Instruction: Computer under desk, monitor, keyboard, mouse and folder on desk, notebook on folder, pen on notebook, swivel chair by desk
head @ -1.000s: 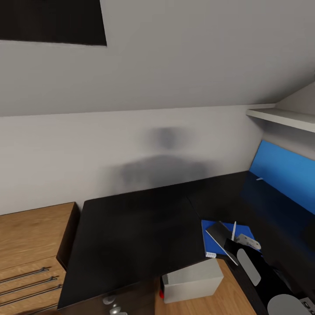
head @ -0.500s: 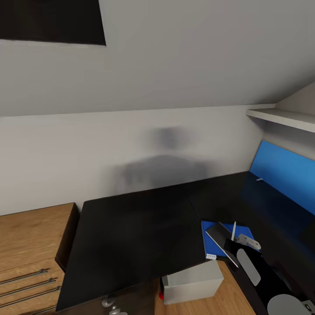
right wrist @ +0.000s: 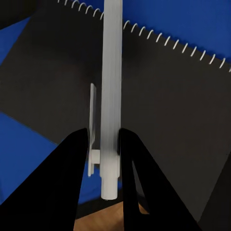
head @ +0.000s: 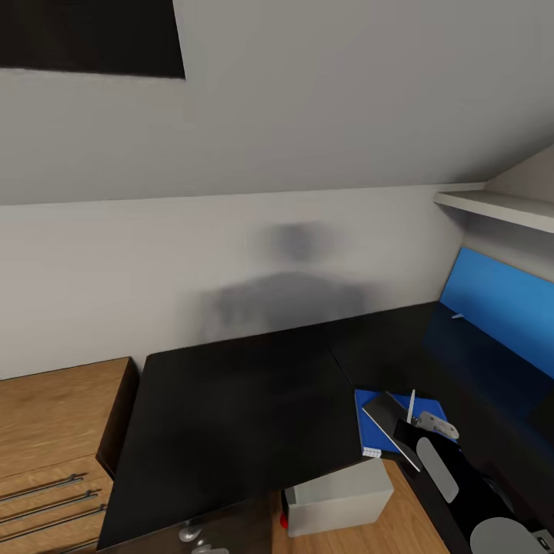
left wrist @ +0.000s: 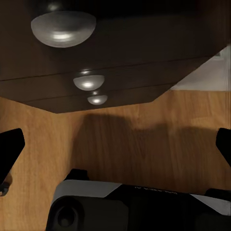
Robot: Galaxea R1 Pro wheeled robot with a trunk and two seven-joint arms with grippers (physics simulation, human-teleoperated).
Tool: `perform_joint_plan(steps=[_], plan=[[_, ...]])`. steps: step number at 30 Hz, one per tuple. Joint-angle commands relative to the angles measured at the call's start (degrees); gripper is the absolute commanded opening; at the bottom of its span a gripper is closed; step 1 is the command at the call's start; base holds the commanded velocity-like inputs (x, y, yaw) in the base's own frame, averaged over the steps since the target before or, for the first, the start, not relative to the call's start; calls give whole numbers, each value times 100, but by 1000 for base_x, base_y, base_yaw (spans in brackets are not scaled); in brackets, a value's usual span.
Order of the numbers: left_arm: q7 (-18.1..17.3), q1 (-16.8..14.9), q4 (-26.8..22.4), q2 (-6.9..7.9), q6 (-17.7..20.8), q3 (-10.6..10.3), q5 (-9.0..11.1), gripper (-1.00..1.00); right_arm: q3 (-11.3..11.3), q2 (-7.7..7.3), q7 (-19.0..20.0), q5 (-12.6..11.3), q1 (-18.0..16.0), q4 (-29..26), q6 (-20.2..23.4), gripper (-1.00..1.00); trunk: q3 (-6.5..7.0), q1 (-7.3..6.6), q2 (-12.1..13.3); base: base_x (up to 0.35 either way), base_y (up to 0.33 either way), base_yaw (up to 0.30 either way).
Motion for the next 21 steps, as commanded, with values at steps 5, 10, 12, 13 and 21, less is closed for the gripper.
perform_joint_plan(steps=[5, 10, 12, 13, 21], plan=[[40, -9, -11, -94, 26, -13, 8, 100, 2, -3, -34, -49, -3, -14, 23, -100, -101, 113, -213, 0, 0, 0], [27, -9, -11, -121, 26, -12, 16, 100, 2, -2, -38, -49, -3, -11, 25, -100, -191, 223, -413, 0, 0, 0], [20, -9, -11, -124, 26, -12, 22, 100, 2, -1, -40, -49, -3, -11, 24, -100, -227, 267, -493, 0, 0, 0], [19, -9, -11, -125, 26, -12, 22, 100, 2, -1, -40, -49, -3, -11, 24, -100, -245, 289, -533, 0, 0, 0], [17, -6, 10, -126, 26, -12, 25, 100, 2, -1, -36, -36, -3, -17, 25, -100, -317, 376, -694, 0, 0, 0]])
